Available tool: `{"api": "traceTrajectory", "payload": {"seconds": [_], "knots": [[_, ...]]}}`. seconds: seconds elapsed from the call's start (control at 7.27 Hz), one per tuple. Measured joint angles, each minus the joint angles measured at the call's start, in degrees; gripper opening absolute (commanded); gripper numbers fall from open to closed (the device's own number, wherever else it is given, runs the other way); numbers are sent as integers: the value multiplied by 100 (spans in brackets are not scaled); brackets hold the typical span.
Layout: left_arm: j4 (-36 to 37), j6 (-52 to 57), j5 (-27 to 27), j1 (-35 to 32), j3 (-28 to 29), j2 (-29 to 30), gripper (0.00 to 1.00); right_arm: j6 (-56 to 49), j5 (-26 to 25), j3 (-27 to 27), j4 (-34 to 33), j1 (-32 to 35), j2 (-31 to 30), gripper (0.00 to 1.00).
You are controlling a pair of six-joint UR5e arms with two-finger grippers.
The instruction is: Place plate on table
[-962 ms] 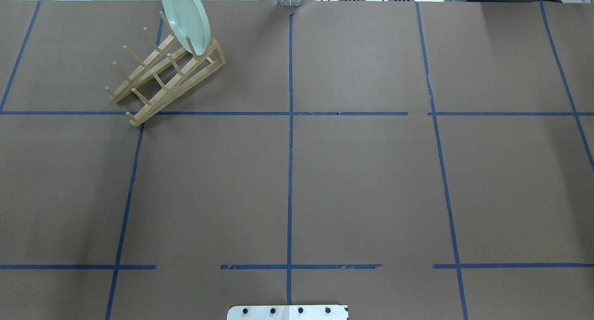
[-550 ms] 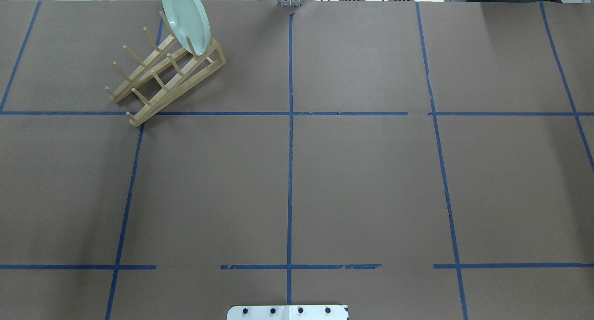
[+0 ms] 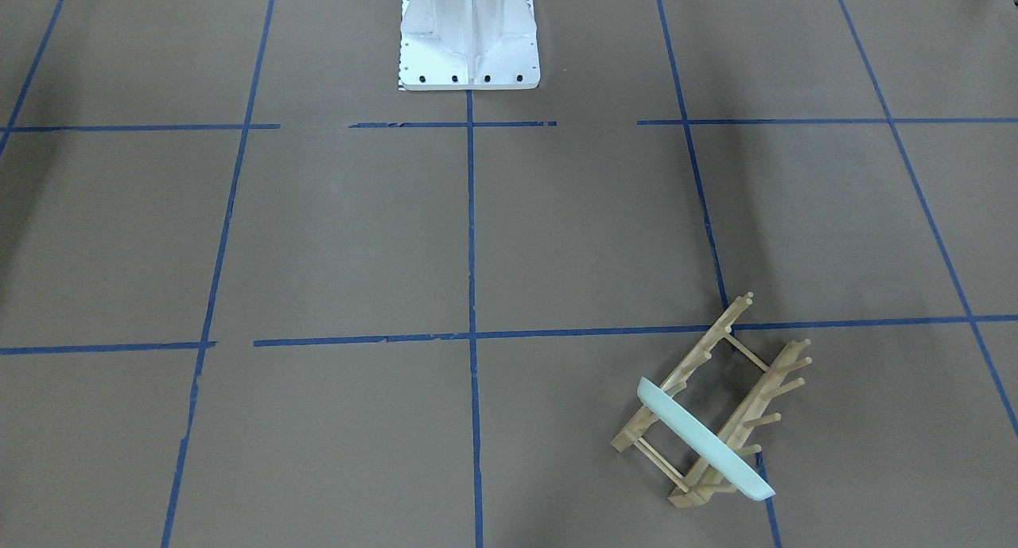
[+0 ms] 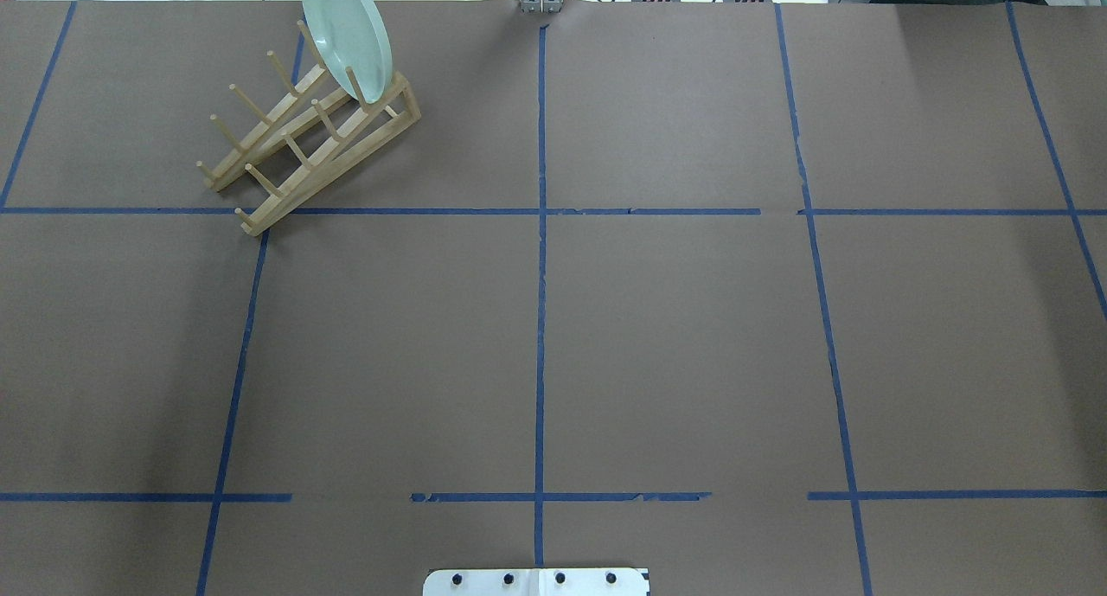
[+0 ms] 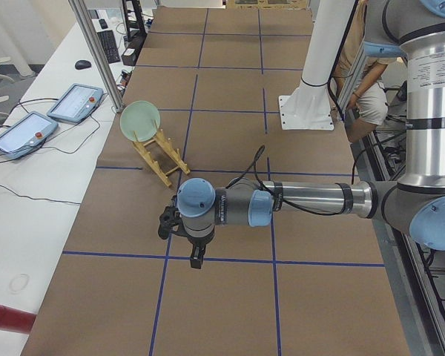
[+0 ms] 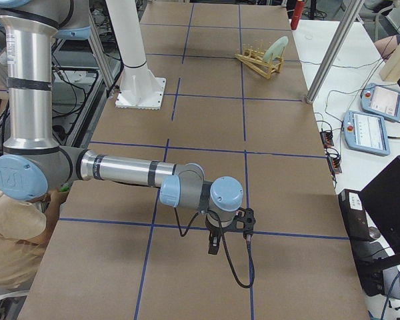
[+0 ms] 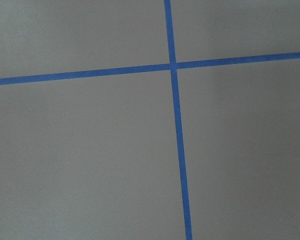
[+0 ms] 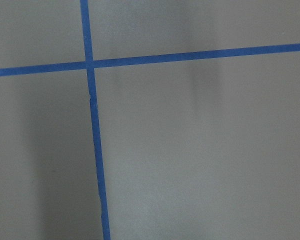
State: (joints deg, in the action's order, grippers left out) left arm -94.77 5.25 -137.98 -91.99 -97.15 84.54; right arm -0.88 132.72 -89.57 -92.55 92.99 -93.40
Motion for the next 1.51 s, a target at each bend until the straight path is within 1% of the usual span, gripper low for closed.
{"api": "traceTrajectory", "payload": {"seconds": [0.14,0.28,0.41,0.55,0.69,0.83,0.96,1.1,1.24,1.38,1.51], "knots": [[-566,-672,-169,98,11,78,100,0,0,0,0,0,-1,100],[-1122,-1856,-329,331,63,304,100,0,0,0,0,0,-2,100],[-1498,-3114,-403,619,163,724,100,0,0,1,0,0,-2,100],[-1717,-4273,-433,961,338,1318,100,0,0,1,0,0,-2,100],[-1919,-5536,-421,1391,627,2047,100,0,0,1,0,0,0,100],[-2376,-6886,-239,1805,1025,2726,100,0,0,1,0,0,1,100],[-3368,-8360,204,2075,1449,3168,99,0,0,1,0,0,0,100],[-4628,-9811,882,2320,1793,3390,99,0,0,1,0,0,-1,100],[-5555,-10862,1707,2584,2034,3586,99,0,0,-1,0,0,-2,100],[-5967,-11371,2312,2773,2206,3791,99,0,0,-5,0,0,-2,100],[-6129,-11549,2586,2910,2476,4027,96,0,0,-7,0,0,-2,100]]}}
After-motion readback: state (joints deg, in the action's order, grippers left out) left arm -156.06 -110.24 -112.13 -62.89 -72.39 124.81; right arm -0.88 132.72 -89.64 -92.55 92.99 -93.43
